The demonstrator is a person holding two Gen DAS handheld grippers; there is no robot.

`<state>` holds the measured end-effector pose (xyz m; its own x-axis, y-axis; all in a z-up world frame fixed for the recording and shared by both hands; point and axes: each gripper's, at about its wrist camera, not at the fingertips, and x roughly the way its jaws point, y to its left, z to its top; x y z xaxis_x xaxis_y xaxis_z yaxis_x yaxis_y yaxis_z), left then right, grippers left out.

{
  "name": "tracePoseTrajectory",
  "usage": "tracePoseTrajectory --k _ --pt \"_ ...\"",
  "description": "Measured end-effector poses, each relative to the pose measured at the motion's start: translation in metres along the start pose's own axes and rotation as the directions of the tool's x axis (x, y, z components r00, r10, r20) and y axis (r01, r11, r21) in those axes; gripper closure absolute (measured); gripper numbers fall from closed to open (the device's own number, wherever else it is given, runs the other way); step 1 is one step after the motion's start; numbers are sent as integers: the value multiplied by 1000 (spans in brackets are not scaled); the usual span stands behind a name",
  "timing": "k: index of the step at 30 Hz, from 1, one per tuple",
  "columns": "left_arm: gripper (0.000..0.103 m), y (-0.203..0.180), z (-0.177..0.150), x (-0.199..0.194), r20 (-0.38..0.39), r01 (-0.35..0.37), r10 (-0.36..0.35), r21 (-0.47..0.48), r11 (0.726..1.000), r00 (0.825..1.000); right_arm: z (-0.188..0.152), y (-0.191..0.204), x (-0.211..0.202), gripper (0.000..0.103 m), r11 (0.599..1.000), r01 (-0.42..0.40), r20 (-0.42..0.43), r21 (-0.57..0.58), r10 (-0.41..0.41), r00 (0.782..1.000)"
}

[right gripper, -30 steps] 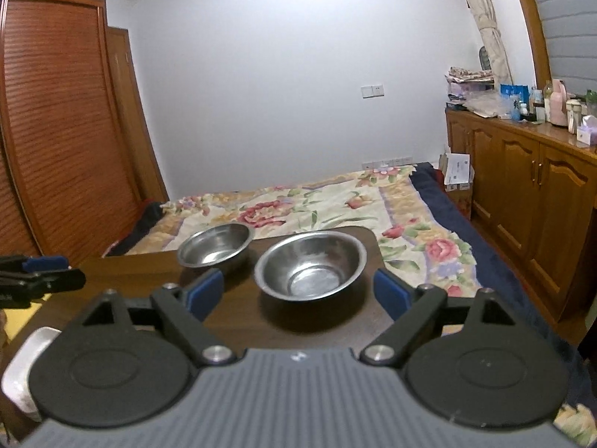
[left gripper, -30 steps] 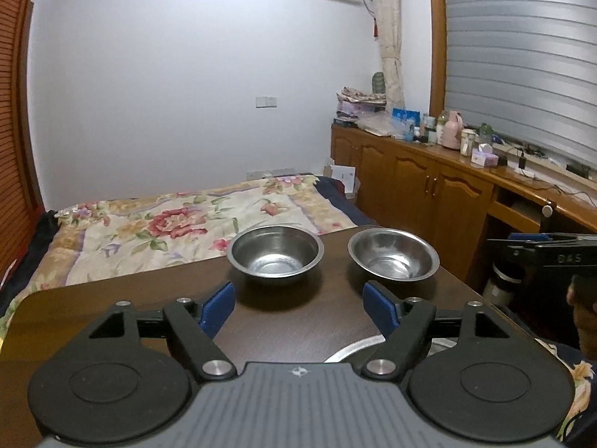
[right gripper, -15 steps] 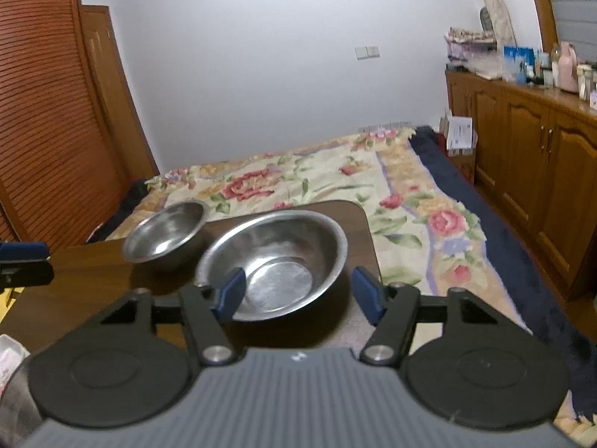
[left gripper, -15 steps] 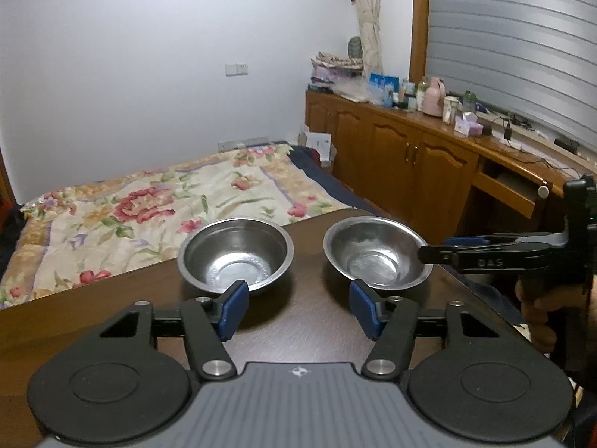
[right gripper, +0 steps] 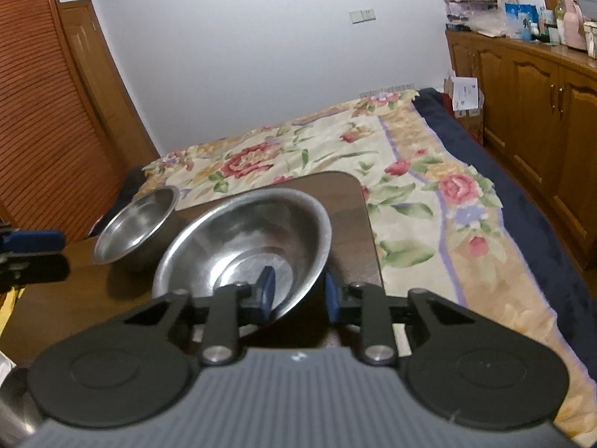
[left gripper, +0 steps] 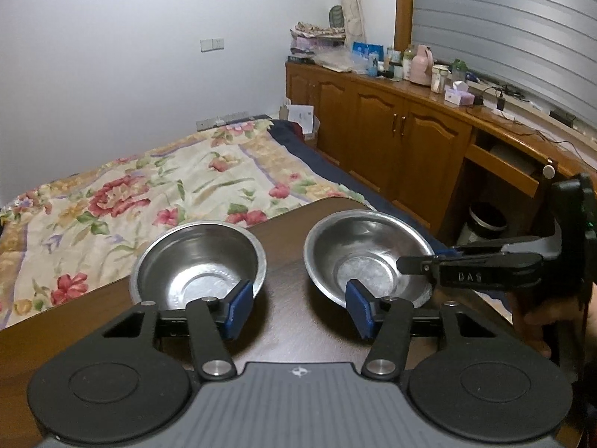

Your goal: Organize plates and bowls

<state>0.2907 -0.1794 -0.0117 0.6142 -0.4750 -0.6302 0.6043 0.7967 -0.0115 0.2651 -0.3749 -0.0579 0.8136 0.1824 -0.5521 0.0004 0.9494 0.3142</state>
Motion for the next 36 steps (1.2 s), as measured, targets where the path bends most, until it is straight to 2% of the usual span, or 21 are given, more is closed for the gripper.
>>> tracePoseTrajectory --k 3,6,11,16,22,28,31,34,36 --pt "45 -2 5 11 -24 20 -21 -6 1000 1000 2 1 3 79 1000 -15 -6 -2 15 1000" --pt "50 -1 6 25 -63 33 -34 -16 999 997 1 2 3 80 1000 -25 -15 -1 25 1000" --pt "57 1 8 39 -86 15 -16 -8 1000 996 0 3 3 81 999 -44 -24 6 44 999" --pt "58 1 8 43 -86 16 -17 -3 1000 996 -3 8 0 81 998 -56 -30 -2 56 998" --pt "62 6 6 57 -139 9 -8 1 1000 990 -6 12 0 81 998 -68 -37 -4 68 997" --pt "71 17 2 62 -187 40 -48 -45 998 981 -9 15 0 83 998 -70 -43 1 70 997" --pt "76 14 2 61 -194 51 -56 -32 998 979 -11 14 0 83 997 -76 -41 18 76 996" --pt "87 10 2 60 -204 66 -73 -41 997 976 -13 15 0 84 997 -76 -39 33 77 996" --pt "87 5 3 53 -189 56 -60 -26 998 980 -13 14 0 86 995 -86 -35 49 87 996"
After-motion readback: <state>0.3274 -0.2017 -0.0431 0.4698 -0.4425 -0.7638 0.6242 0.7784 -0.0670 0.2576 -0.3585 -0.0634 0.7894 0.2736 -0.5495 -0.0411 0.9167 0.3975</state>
